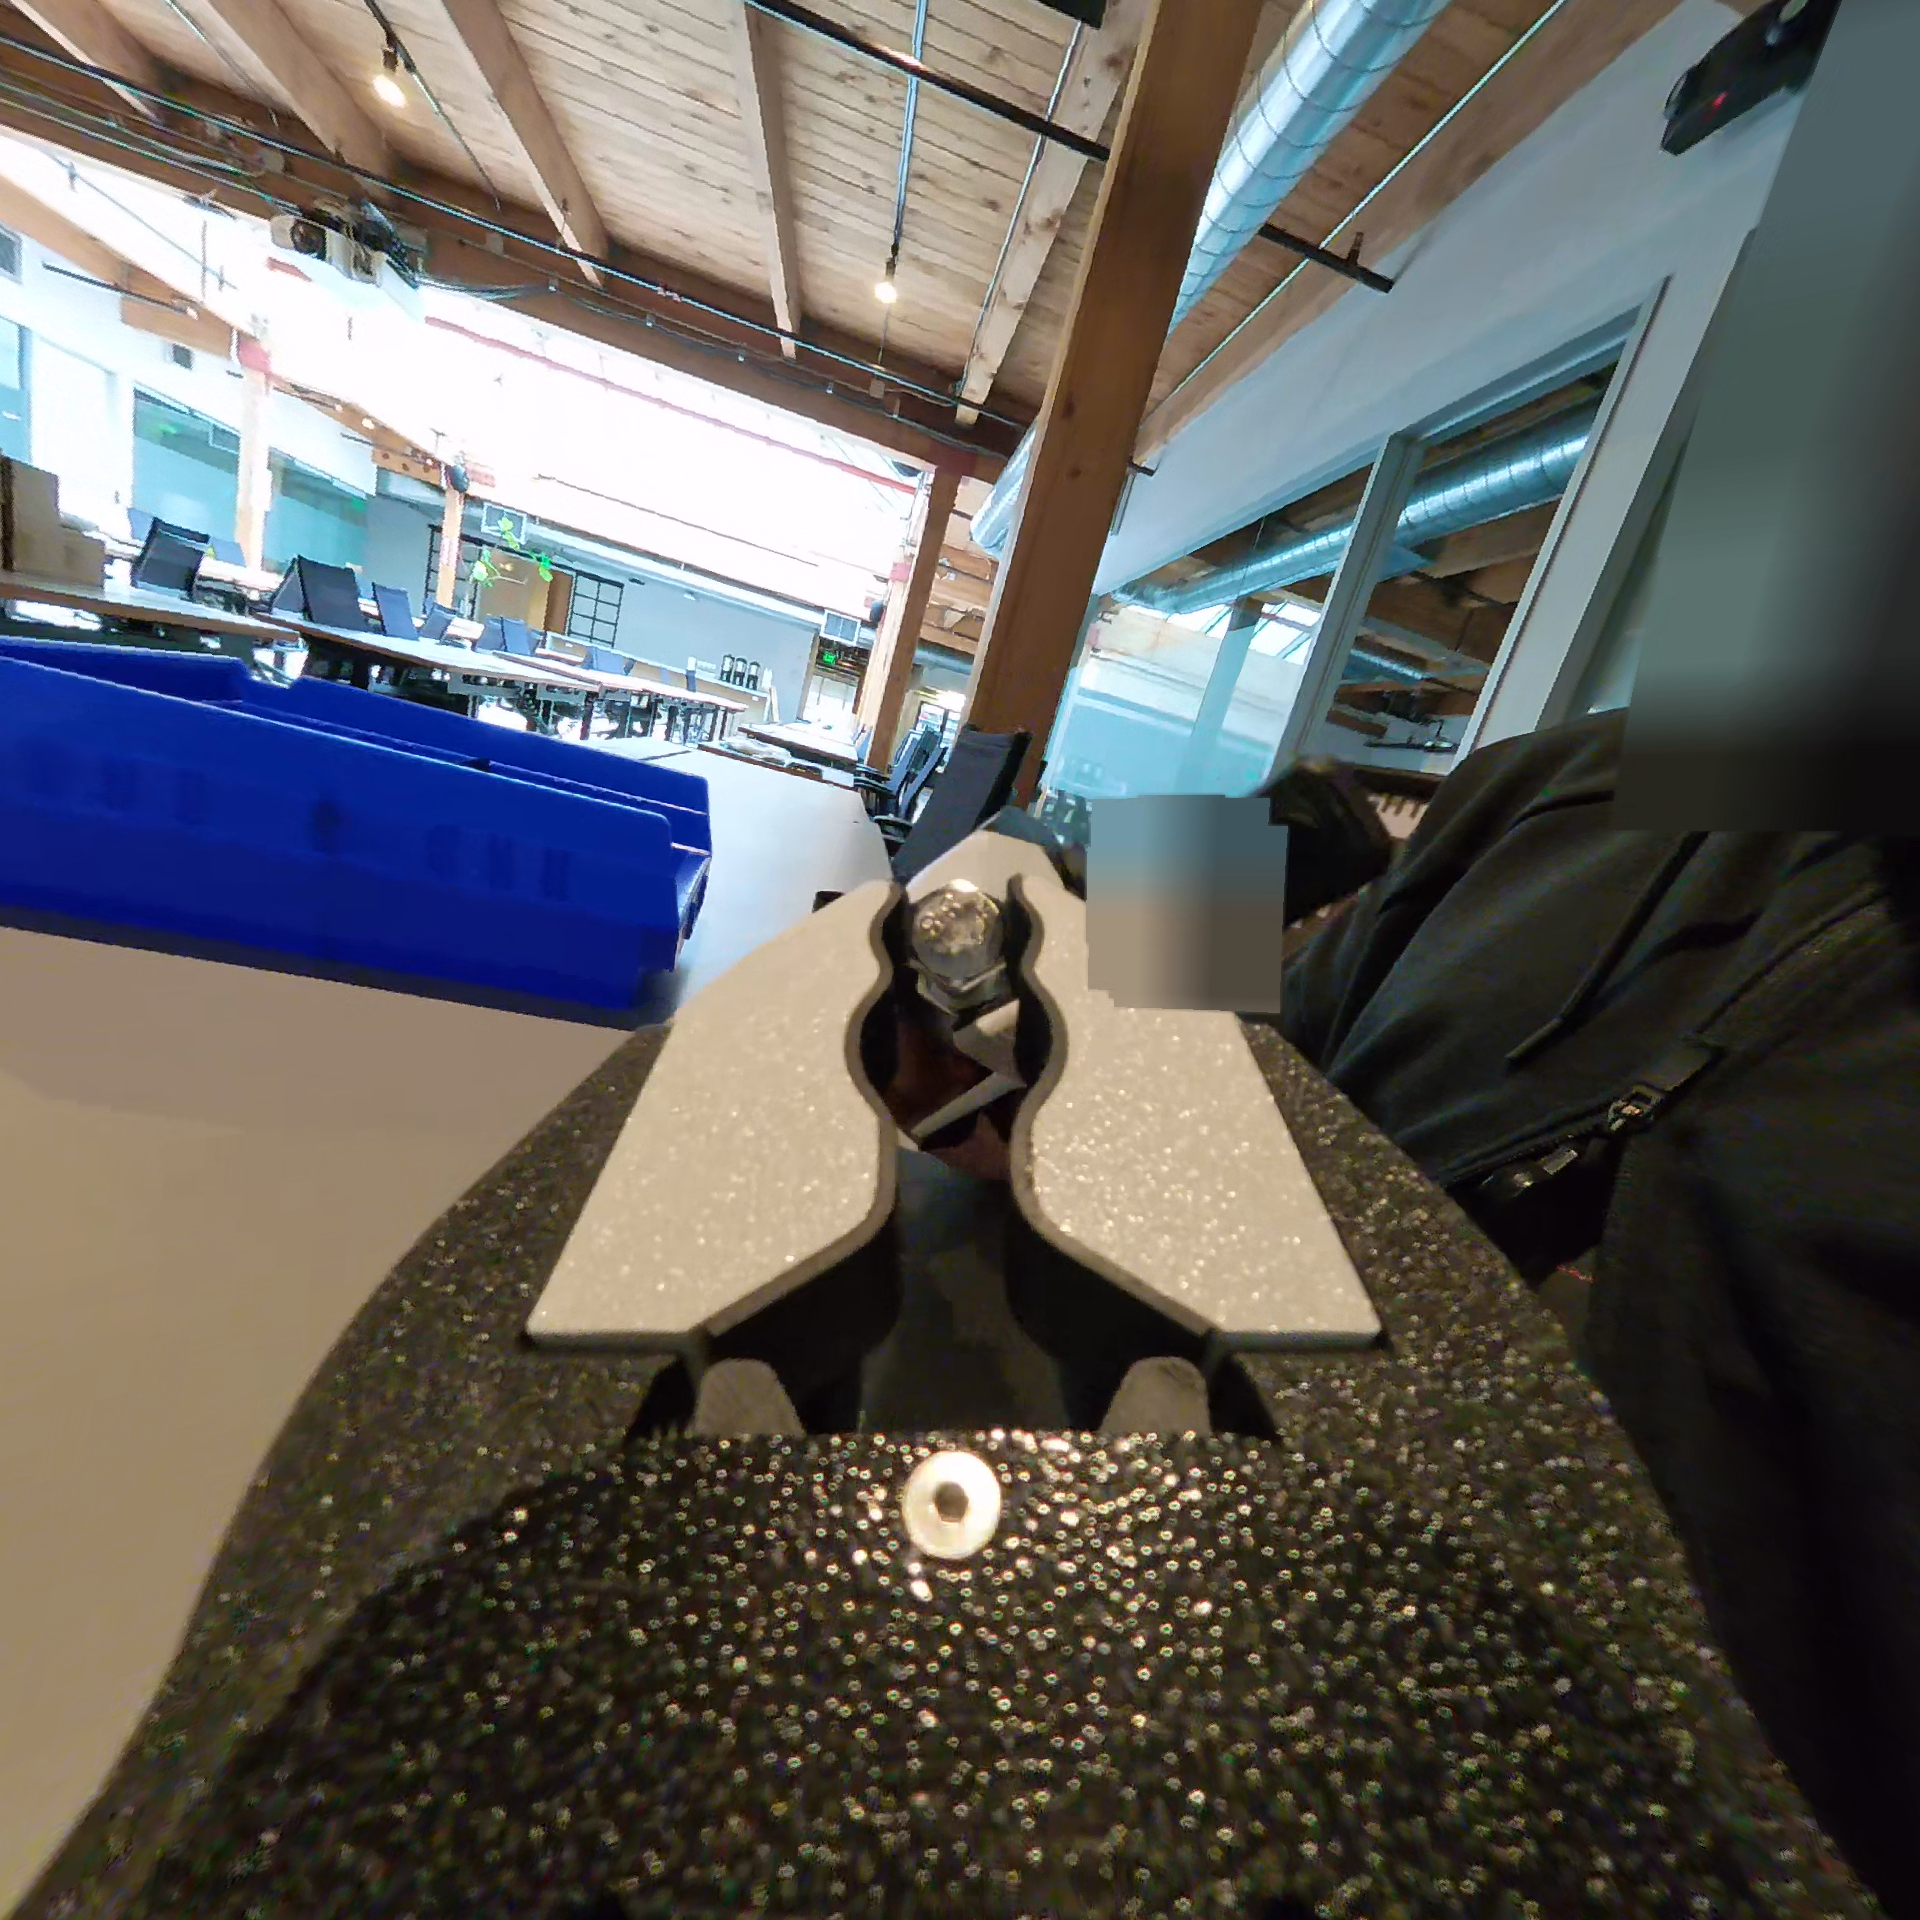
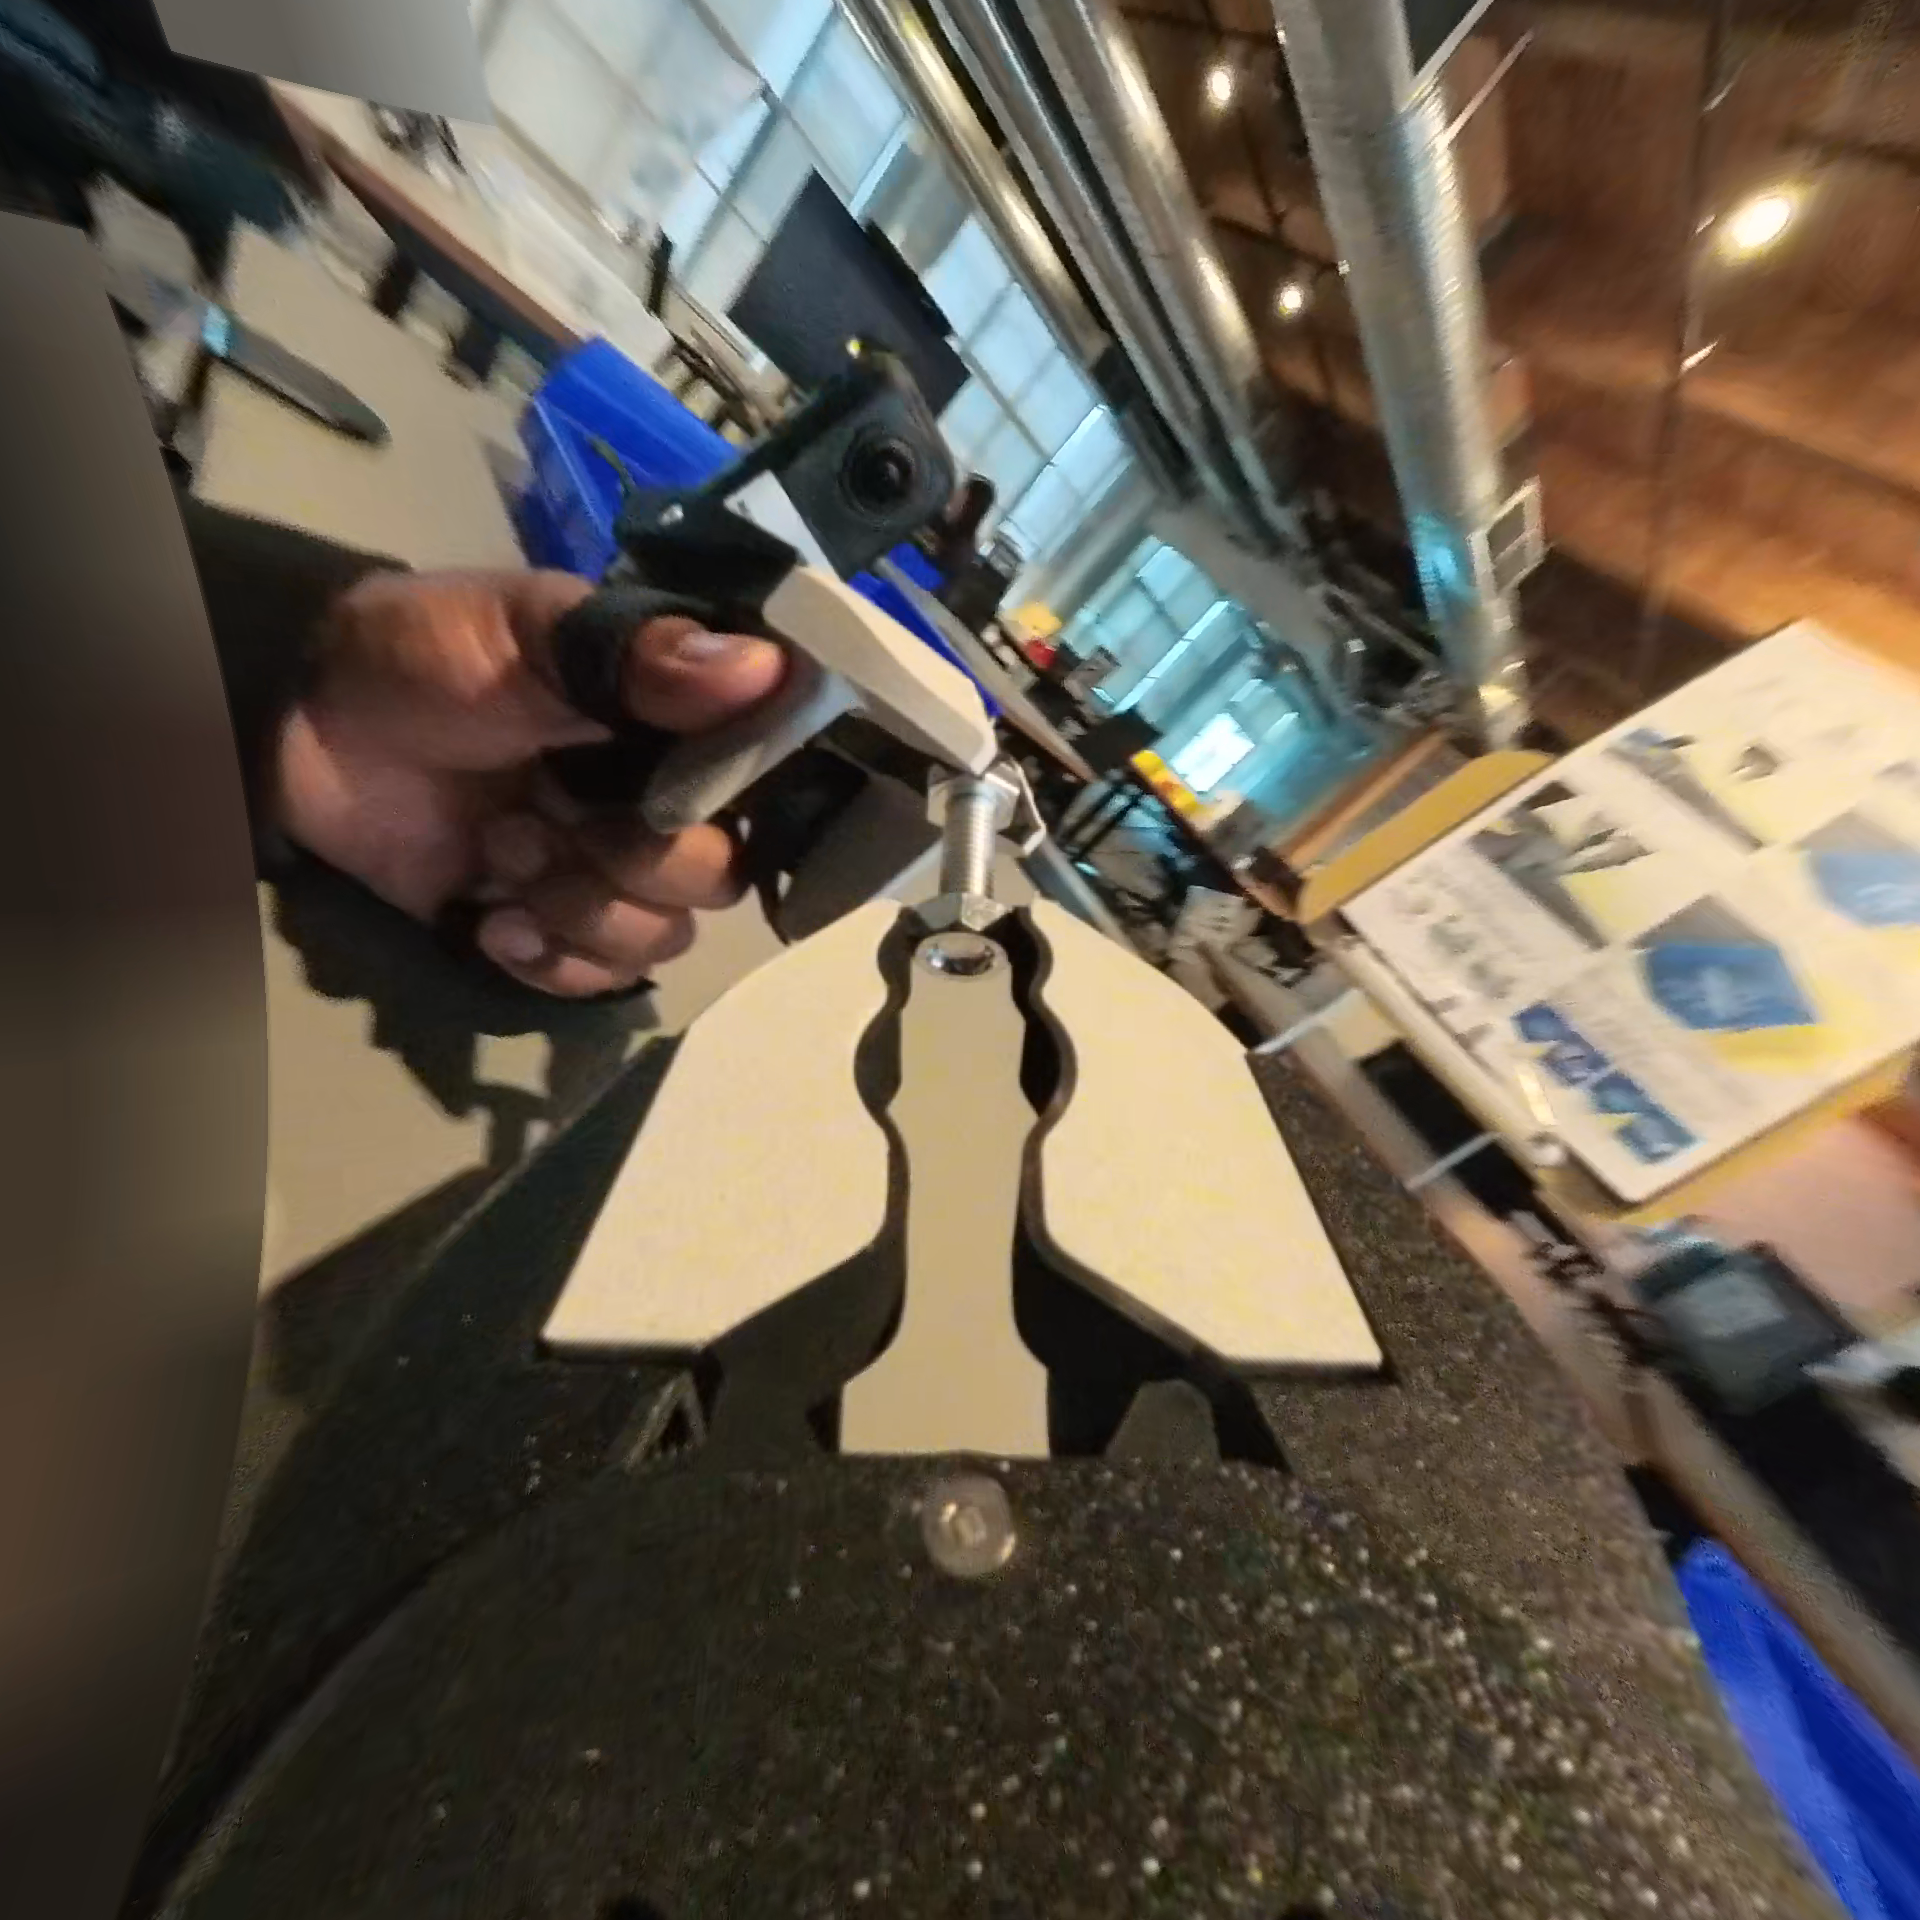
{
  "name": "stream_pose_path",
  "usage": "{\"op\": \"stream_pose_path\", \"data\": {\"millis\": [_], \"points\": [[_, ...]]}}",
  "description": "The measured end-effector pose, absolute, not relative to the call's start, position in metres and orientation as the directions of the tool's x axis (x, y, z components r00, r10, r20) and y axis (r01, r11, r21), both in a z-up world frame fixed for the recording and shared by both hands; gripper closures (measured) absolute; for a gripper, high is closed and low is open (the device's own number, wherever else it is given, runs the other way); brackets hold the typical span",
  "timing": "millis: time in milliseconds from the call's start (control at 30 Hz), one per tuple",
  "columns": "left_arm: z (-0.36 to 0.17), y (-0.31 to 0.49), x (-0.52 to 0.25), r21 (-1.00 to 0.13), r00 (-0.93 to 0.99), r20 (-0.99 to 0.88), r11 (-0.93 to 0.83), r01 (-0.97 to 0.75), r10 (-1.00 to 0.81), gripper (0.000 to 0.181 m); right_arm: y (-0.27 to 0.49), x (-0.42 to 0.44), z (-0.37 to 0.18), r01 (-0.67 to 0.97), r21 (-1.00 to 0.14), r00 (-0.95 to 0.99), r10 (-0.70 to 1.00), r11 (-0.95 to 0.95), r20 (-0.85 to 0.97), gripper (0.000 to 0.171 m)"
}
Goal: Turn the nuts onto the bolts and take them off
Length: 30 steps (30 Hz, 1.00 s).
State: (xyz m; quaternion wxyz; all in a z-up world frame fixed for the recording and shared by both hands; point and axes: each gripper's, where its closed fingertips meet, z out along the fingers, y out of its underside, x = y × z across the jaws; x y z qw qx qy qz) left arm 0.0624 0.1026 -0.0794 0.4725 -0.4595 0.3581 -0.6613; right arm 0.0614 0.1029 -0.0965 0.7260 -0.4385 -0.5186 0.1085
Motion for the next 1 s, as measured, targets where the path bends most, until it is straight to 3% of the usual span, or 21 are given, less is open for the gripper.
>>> {"op": "stream_pose_path", "data": {"millis": [167, 300, 433, 633, 833, 1000], "points": [[-0.079, 0.104, 0.062, -0.896, -0.145, 0.292, -0.323, 0.306, -0.945, 0.165, 0.104, 0.061, -0.097, 0.368, -0.679, 0.452, 0.515, 0.635, 0.728, 0.153], [-0.078, 0.104, 0.062, -0.89, -0.151, 0.297, -0.331, 0.314, -0.943, 0.165, 0.102, 0.061, -0.094, 0.287, -0.741, 0.454, 0.595, 0.607, 0.663, 0.152], [-0.076, 0.105, 0.059, -0.879, -0.157, 0.305, -0.341, 0.333, -0.939, 0.165, 0.101, 0.063, -0.09, 0.158, -0.839, 0.444, 0.722, 0.521, 0.532, 0.14], [-0.071, 0.104, 0.056, -0.857, -0.197, 0.308, -0.361, 0.369, -0.931, 0.165, 0.1, 0.066, -0.087, -0.112, -0.984, 0.252, 0.962, 0.137, 0.106, 0.132], [-0.067, 0.097, 0.056, -0.877, -0.19, 0.249, -0.304, 0.372, -0.95, 0.164, 0.091, 0.071, -0.078, -0.264, -0.916, -0.097, 0.954, -0.301, -0.285, 0.137], [-0.067, 0.091, 0.06, -0.904, -0.165, 0.189, -0.237, 0.355, -0.968, 0.164, 0.087, 0.069, -0.078, -0.245, -0.891, -0.177, 0.921, -0.382, -0.346, 0.132]]}}
